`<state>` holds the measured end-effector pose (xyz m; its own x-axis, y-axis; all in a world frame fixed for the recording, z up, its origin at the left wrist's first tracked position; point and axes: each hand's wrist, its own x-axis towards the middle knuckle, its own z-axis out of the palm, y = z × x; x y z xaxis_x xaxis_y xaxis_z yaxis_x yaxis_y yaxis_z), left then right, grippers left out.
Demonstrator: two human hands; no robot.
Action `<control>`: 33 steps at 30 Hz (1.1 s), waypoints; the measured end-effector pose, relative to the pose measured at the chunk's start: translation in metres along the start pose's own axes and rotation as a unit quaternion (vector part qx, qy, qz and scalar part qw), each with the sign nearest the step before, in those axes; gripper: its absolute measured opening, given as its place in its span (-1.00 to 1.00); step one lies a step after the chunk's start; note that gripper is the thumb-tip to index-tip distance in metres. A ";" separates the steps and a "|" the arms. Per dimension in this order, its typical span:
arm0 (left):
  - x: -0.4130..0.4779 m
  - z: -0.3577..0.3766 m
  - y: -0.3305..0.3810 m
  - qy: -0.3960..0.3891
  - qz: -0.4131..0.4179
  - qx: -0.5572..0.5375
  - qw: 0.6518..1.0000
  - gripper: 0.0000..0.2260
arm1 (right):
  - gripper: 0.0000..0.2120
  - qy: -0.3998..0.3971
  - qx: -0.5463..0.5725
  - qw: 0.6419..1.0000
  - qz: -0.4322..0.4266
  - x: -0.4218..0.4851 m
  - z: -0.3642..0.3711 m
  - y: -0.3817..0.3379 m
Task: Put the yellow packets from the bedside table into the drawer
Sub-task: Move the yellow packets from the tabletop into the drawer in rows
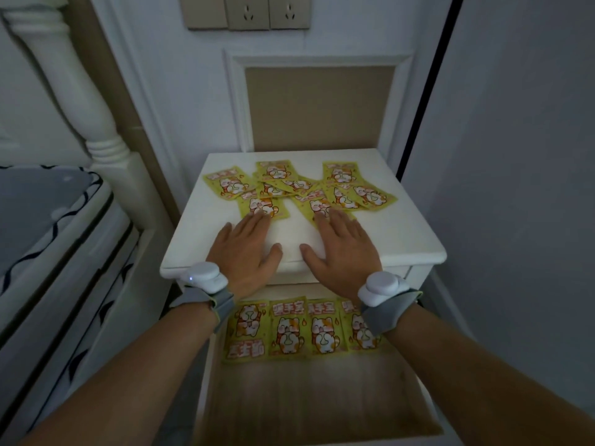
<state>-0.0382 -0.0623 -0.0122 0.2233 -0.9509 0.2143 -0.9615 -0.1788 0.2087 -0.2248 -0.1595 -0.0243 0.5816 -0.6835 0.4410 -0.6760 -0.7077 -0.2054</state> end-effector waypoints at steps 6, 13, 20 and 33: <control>-0.012 -0.007 0.008 0.060 -0.004 0.009 0.998 -0.44 | -0.38 0.007 -0.015 1.000 -0.016 -0.006 -0.007 -0.001; -0.034 -0.012 0.015 0.053 0.037 0.029 0.998 -0.32 | -0.50 -0.007 -0.065 0.995 -0.077 -0.027 -0.024 0.006; -0.064 -0.016 0.033 0.082 0.087 0.018 0.993 -0.53 | -0.50 -0.063 -0.009 0.988 -0.140 -0.054 -0.045 0.020; -0.082 -0.022 0.039 0.083 0.134 0.044 0.987 -0.40 | -0.62 -0.003 -0.001 0.972 -0.236 -0.090 -0.066 0.032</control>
<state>-0.0902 0.0143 -0.0002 -0.0239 -0.9137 0.4058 -0.9982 0.0441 0.0405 -0.3288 -0.1085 -0.0131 0.8296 -0.2833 0.4811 -0.3341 -0.9423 0.0213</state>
